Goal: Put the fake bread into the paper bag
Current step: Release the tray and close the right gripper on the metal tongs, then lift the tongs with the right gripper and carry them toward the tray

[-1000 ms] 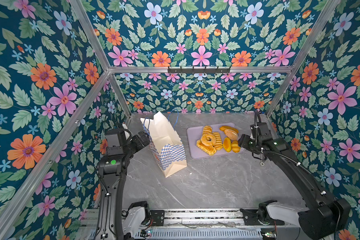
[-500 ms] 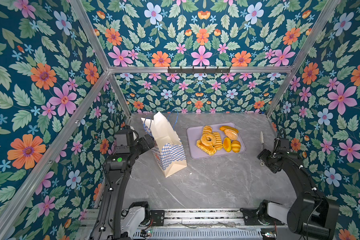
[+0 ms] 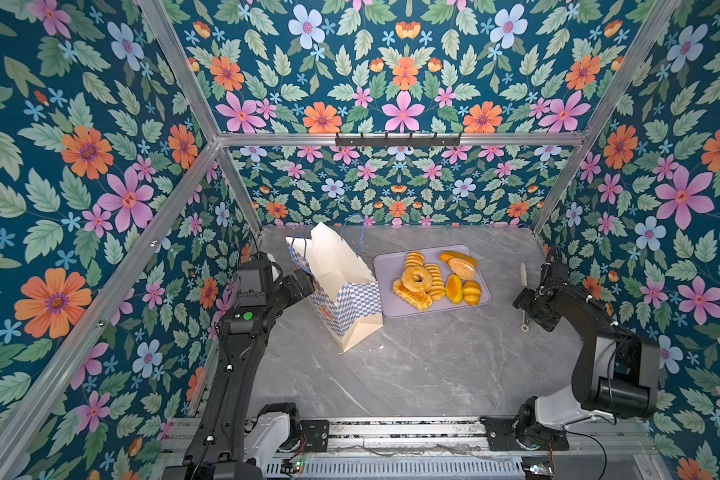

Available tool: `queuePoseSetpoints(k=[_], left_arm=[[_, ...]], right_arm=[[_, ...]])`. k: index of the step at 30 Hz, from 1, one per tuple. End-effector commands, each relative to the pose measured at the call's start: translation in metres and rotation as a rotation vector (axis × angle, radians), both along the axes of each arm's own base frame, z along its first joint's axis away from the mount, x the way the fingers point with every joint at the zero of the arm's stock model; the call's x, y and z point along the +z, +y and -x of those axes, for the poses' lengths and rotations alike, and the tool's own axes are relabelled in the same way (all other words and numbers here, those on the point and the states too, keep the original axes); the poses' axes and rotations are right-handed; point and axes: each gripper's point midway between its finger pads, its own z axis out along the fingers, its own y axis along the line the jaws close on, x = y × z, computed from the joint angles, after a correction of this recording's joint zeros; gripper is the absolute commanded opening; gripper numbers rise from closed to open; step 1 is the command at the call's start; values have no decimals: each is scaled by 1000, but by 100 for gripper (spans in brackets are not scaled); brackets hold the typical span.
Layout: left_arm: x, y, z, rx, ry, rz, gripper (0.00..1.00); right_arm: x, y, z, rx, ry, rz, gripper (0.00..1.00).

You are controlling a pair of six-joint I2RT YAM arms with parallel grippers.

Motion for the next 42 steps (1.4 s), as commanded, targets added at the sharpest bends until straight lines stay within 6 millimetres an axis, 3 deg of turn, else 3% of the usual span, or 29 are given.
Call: queuePoseSetpoints(k=[1,5,6,12,17,23,26,27,28,34,42], left_arm=[[9,3,-6,1,-42,-23,100],[8,13,-5,39,-25,-71,100],[9,16,-5,50,-24,-83,100],[26,28,-1,84,-41,-111,100],[36,33,4,95,-45,-127,100],[33,33,5,94,-37,-114,100],[32,32,4,89,-38,-106,100],[31,31,3,87,-37,-101,100],[31,31,3,86,-38,-100,100],[30,28,0,70,-42,-87,100],[27,27,4,63,-42,-85,100]], right_arm=[[-7,-11,-5,12,37,55,82],[-13,-15,-14,14,48,62,83],[-23,-15,-14,17,72,54,83],[-35,-20,-28,35,97,60,83],[-42,-28,-34,37,125,83,83],[-48,-32,-40,24,122,57,84],[-49,-33,-41,25,131,58,88],[-49,-34,-40,21,140,60,99],[-49,-34,-40,19,150,61,99],[-43,-43,-42,19,179,102,93],[-51,-42,-44,52,222,90,85]])
